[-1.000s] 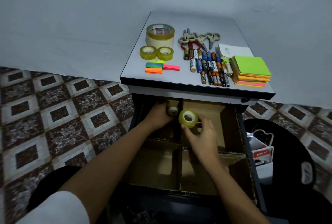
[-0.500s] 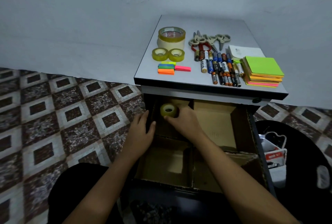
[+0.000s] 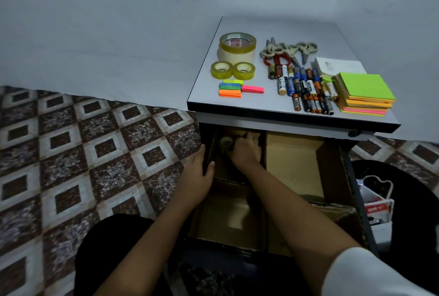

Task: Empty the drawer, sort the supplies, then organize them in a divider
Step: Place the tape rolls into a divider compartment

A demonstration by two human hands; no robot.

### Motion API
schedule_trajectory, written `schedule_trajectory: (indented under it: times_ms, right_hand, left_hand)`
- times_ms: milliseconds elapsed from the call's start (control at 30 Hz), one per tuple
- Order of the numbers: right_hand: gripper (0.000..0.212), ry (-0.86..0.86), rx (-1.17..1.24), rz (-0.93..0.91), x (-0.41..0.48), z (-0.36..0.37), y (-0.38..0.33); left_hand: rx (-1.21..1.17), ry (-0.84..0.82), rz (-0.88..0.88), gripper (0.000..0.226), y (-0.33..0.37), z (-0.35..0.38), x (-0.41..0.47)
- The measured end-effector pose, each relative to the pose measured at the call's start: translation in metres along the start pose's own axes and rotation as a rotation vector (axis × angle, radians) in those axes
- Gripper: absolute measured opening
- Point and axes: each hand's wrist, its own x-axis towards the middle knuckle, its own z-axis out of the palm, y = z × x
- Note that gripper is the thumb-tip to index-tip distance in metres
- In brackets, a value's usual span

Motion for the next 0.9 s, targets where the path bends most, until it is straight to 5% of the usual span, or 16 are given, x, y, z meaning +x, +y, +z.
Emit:
schedule_trajectory:
  times_ms: [700, 900]
  right_hand:
    - [0.041, 0.112, 0.294, -0.22, -0.047, -0.041, 0.011]
    - [0.042, 0.166, 0.398, -0.301, -0.063, -0.101, 0.011]
  left_hand:
    - [0.074, -0.012, 0.0, 0.059, 0.012, -0.002, -0.002]
    - [0.094, 0.277, 0.247, 0.044, 0.05, -0.031, 0.009]
